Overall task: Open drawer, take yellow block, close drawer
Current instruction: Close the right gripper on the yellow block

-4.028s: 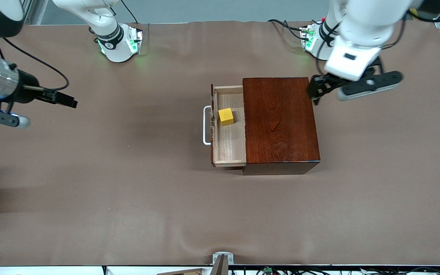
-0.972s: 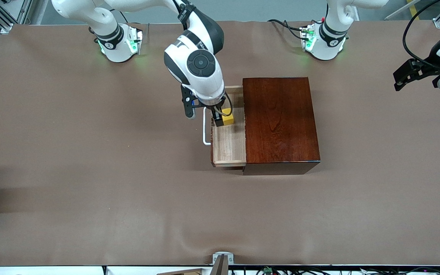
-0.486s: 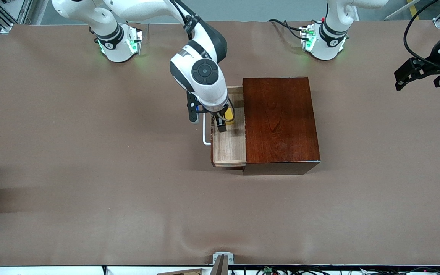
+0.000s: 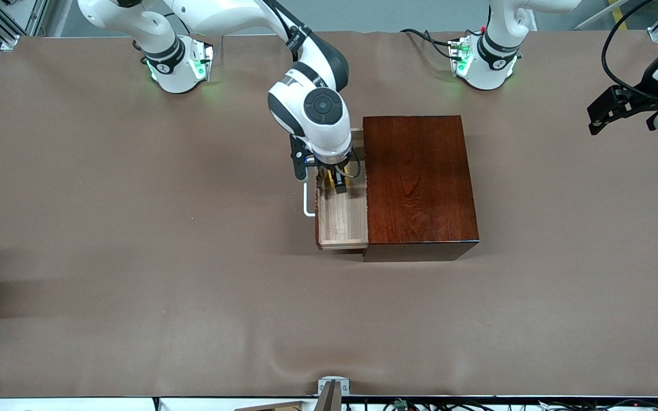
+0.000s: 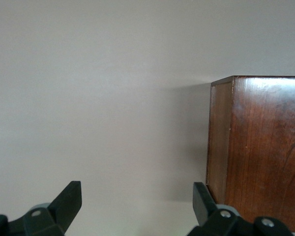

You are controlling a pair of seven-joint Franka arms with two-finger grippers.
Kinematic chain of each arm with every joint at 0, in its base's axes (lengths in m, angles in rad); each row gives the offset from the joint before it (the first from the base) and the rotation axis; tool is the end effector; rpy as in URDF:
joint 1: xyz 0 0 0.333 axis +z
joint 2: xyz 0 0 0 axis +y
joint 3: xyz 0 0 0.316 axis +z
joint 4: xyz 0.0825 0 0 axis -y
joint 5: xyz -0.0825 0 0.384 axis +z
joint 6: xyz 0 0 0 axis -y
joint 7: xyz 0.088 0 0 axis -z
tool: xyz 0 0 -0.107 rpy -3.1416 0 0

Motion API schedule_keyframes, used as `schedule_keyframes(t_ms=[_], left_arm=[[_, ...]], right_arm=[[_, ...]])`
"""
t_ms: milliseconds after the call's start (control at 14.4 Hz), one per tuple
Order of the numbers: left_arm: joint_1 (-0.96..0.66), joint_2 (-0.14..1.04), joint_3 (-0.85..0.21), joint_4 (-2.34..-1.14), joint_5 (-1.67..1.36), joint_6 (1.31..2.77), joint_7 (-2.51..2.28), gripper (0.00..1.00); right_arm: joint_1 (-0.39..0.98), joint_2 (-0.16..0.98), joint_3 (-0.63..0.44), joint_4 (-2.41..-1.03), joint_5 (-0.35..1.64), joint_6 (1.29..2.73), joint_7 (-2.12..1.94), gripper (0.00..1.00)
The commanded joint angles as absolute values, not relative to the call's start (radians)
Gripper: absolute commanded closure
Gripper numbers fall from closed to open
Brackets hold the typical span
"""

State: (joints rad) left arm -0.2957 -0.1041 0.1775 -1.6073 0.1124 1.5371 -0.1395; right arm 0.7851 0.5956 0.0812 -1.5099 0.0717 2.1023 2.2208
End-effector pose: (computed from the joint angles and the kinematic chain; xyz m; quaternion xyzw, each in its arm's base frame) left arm 0.5173 -0.0435 0.6597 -0.9987 -0.0131 -0.0220 0.0445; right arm 0.4614 0.5340 0.3177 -0.7622 0.6451 0.0536 0.0006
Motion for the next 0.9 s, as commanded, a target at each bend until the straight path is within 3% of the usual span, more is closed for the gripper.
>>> schedule_keyframes(t_ms=[0,69,139,208,417,833], left_arm=[[-0.287,-0.103,0.173,-1.592,0.086,1.531,-0.120,0.00],[-0.276,-0.103,0.155,-1.592,0.080,1.532,-0.120,0.00],[-0.243,-0.103,0.128,-1.594,0.071,1.534,-0.121,0.00],[-0.185,-0.101,0.068,-1.594,0.061,1.537,-0.121,0.00],[-0.039,-0.091,-0.083,-1.595,0.054,1.557,-0.121,0.00],[0.031,-0.084,-0.167,-1.595,0.049,1.568,-0.123,0.00]], right_arm=[[0.793,0.607,0.075,-1.482,0.025,2.095,2.247,0.47],[0.793,0.606,0.075,-1.482,0.023,2.095,2.247,0.54],[0.787,0.604,0.077,-1.479,0.034,2.091,2.250,0.84],[0.778,0.604,0.077,-1.464,0.038,2.086,2.252,0.94],[0.770,0.603,0.077,-1.431,0.049,2.060,2.250,0.94],[0.704,0.604,0.077,-1.300,0.110,1.905,2.243,0.94]])
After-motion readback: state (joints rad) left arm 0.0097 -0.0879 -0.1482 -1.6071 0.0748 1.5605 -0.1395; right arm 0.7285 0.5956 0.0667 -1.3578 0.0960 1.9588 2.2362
